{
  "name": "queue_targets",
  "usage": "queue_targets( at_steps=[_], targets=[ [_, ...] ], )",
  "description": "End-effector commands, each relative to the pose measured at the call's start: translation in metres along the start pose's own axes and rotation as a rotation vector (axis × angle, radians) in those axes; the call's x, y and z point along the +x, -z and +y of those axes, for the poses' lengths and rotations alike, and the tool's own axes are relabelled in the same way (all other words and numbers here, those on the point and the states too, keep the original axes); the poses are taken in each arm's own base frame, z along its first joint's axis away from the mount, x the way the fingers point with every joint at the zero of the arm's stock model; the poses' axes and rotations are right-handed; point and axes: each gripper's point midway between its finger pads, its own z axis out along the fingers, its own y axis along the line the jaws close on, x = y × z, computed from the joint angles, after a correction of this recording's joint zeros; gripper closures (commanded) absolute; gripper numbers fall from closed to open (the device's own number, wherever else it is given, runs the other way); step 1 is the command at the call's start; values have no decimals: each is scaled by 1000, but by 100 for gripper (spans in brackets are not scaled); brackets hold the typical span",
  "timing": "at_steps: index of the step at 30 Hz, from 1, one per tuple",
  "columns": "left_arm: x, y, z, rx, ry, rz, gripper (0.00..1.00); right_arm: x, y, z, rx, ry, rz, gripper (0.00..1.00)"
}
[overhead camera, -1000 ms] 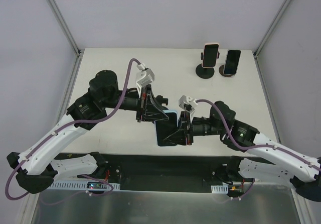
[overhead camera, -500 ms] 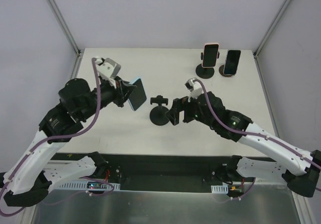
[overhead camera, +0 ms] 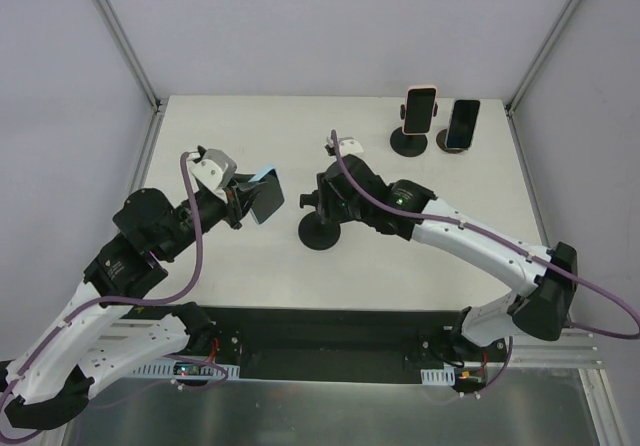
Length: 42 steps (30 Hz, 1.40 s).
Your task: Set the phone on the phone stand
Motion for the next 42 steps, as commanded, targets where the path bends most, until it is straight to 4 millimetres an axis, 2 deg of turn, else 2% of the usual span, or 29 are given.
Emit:
queue_targets(
  at_steps=[1, 8, 11, 17, 22, 25, 29, 30, 32, 33, 34, 35, 36, 37, 38, 39, 40, 41, 42],
  targets=[
    [-38, 6, -5, 40, -47, -160, 100, -4, -2, -13, 137, -2, 18, 51],
    [-25, -3, -23, 134, -37, -125, 100, -8, -15, -15, 184, 21, 20, 52],
    [-20, -6, -28, 164, -36, -111, 100, -13, -17, -17, 197, 49, 11, 57],
    [-13, -12, -33, 196, -47, -87, 100, -16, -20, -22, 190, 91, 14, 75],
    [-6, -16, -43, 253, -56, -70, 100, -17, -16, -21, 146, 147, 24, 99],
    [-9, -18, -58, 334, -37, -84, 100, -12, -16, -21, 94, 200, 55, 99],
    [-13, -17, -91, 532, -14, -109, 100, -10, -13, -21, 5, 239, 66, 99],
    [-10, -22, -95, 557, 10, -94, 100, -8, -10, -15, -61, 276, 79, 99],
    [-20, -27, -104, 618, 7, -164, 100, -9, -10, -17, -110, 278, 86, 99],
    [-17, -26, -115, 697, 3, -171, 100, -6, -7, -11, -174, 280, 106, 99],
    [-16, -27, -119, 729, 0, -188, 100, -5, -8, -13, -212, 290, 122, 99],
    [-22, -29, -122, 755, -33, -264, 100, -3, -7, -14, -234, 292, 132, 99],
    [-16, -28, -132, 831, -8, -249, 100, 0, -3, -7, -302, 293, 153, 99],
    [-15, -29, -136, 867, -22, -259, 100, 1, -2, -11, -323, 309, 161, 99],
    [-19, -28, -140, 914, -47, -271, 100, 1, -1, -10, -345, 320, 165, 99],
    [-7, -39, -144, 957, -39, -218, 100, 4, 2, -7, -378, 336, 174, 99],
    [-2, -34, -151, 1048, -64, -203, 100, 6, 4, -8, -387, 350, 177, 99],
    [-11, -38, -147, 1062, -78, -207, 100, 6, 4, -10, -397, 373, 172, 99],
    [-1, -49, -146, 1088, -52, -159, 100, 8, 6, -8, -426, 375, 174, 99]
  ],
)
